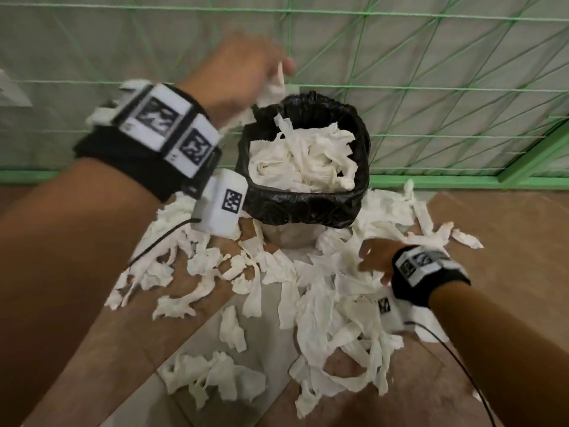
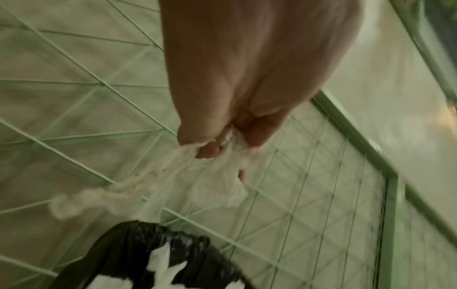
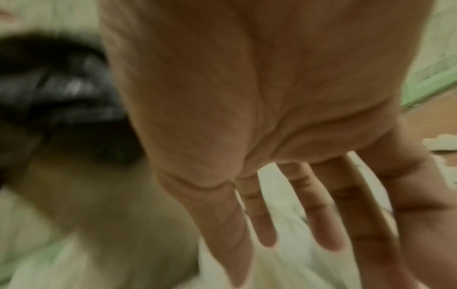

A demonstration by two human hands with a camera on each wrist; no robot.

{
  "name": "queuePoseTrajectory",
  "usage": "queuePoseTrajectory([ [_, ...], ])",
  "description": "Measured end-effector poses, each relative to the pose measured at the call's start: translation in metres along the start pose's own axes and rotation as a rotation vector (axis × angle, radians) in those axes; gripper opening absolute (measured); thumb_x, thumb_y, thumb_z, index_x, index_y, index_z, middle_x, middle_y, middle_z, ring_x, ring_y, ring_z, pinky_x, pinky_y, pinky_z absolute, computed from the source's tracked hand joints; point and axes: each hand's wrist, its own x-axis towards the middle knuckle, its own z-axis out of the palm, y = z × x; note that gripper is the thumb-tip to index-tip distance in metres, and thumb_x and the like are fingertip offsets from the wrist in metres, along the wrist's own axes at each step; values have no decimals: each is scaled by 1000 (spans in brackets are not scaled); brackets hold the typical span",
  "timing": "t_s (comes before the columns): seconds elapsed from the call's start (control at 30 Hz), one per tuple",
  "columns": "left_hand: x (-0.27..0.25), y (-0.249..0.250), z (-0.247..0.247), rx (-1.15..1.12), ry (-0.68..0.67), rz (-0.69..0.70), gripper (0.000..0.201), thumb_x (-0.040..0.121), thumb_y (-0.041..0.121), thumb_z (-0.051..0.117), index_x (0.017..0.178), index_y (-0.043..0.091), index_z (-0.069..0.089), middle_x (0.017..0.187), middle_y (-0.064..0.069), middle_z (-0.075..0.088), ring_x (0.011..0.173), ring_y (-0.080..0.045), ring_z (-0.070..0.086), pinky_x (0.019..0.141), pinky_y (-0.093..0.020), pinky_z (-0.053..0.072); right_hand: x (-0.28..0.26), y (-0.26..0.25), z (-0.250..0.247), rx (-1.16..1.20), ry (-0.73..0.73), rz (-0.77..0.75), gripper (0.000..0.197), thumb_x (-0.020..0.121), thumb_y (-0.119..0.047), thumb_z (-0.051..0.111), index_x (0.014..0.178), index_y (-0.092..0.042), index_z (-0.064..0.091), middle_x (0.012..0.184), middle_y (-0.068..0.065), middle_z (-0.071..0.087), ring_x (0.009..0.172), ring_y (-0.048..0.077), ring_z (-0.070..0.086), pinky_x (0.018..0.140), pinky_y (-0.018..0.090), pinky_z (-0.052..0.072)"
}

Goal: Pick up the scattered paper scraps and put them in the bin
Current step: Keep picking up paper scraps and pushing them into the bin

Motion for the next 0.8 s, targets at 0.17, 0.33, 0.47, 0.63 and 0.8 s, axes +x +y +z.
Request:
queuePoseTrajectory([
  [0.17,6,-22,46,302,3,71,33,91,5,54,113,16,32,82,9,39,60,-8,43,52,-20,36,5,1,47,-252,-54,-49,54,90,-47,52,135,-18,45,140,9,46,129,28,45,102,33,38],
  [0.33,16,-48,70,569,-70,0,24,84,22,72,103,8,66,120,-13,59,114,-30,53,93,-35,42,17,5,69,-373,24,-89,30,92,-19,46,115,-6,60,121,12,63,108,30,62,85,32,50],
  [0.47,18,-51,78,829,-101,0,35,88,52,57,100,22,71,133,-11,39,127,-36,27,105,-54,24,14,6,59,-291,99,-37,26,85,-38,53,88,-12,58,97,9,64,83,27,60,69,30,46],
  [0.63,12,-44,56,410,148,74,27,89,52,46,104,35,61,124,-2,39,123,-24,33,104,-44,25,13,9,28,-36,197,-33,21,81,-24,59,93,-11,48,94,9,54,88,28,57,67,29,41],
  [0.8,-20,-90,32,-112,719,-44,22,95,22,42,74,24,48,78,6,48,65,1,43,61,-14,37,9,10,-6,43,134,13,18,92,-16,52,95,-4,66,90,12,69,75,23,61,72,29,52],
])
